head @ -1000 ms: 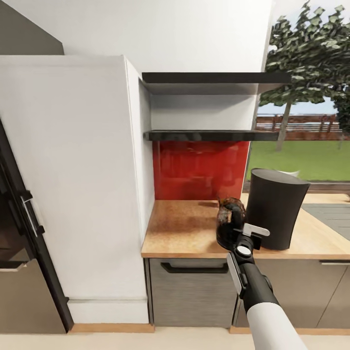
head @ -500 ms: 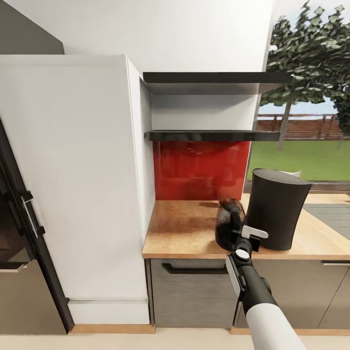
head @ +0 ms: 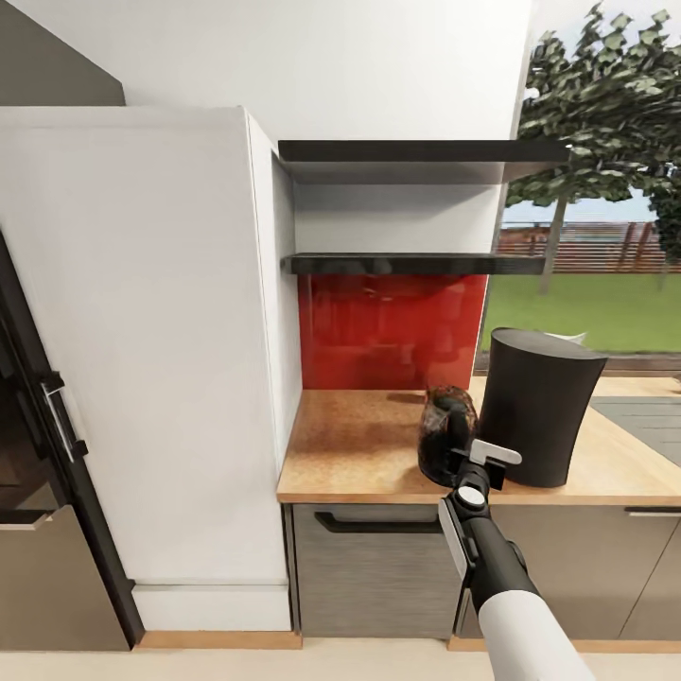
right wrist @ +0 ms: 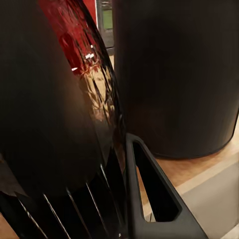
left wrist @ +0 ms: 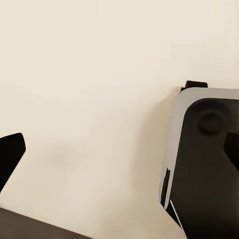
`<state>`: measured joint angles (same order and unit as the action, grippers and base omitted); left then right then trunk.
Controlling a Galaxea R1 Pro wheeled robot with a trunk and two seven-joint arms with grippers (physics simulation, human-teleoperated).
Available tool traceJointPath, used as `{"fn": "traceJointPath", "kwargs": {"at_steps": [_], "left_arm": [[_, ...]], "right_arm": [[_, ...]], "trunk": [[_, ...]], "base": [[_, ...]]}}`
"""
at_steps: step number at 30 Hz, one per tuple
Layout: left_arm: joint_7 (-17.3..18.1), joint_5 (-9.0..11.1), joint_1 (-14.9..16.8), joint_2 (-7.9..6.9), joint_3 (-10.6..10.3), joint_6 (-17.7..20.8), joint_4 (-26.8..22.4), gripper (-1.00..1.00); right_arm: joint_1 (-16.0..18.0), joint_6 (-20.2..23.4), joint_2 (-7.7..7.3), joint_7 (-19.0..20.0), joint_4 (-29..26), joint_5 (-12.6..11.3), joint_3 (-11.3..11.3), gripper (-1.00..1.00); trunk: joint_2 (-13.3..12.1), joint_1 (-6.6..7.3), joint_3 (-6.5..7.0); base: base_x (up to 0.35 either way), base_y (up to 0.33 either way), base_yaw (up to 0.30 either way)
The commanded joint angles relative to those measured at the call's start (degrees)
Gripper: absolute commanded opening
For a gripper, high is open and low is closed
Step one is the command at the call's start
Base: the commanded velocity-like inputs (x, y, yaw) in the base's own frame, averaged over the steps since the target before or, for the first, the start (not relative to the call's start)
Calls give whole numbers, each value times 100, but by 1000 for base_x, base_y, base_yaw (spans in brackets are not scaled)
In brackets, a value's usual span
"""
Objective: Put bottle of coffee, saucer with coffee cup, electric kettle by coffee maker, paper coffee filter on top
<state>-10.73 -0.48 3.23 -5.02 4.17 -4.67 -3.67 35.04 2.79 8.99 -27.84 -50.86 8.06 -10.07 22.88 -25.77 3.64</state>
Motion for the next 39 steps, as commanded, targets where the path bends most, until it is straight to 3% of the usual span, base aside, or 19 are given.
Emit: {"fn": "traceJointPath", "kwargs": {"at_steps": [1, 22, 39], "left_arm": [[0, -5, 2, 1, 40, -25, 7, 100], [0, -5, 0, 1, 40, -31, 7, 100], [-4, -5, 11, -5, 40, -30, 7, 100]], "right_arm": [[3, 28, 6, -2, -8, 82, -12, 100], [3, 28, 6, -2, -21, 82, -12, 100], [3, 28, 6, -2, -6, 82, -12, 100]], "trunk": [[5, -2, -2], [5, -2, -2], [5, -2, -2]], "base": [[0, 0, 0], [-3, 0, 0], [-296, -66, 0]]}}
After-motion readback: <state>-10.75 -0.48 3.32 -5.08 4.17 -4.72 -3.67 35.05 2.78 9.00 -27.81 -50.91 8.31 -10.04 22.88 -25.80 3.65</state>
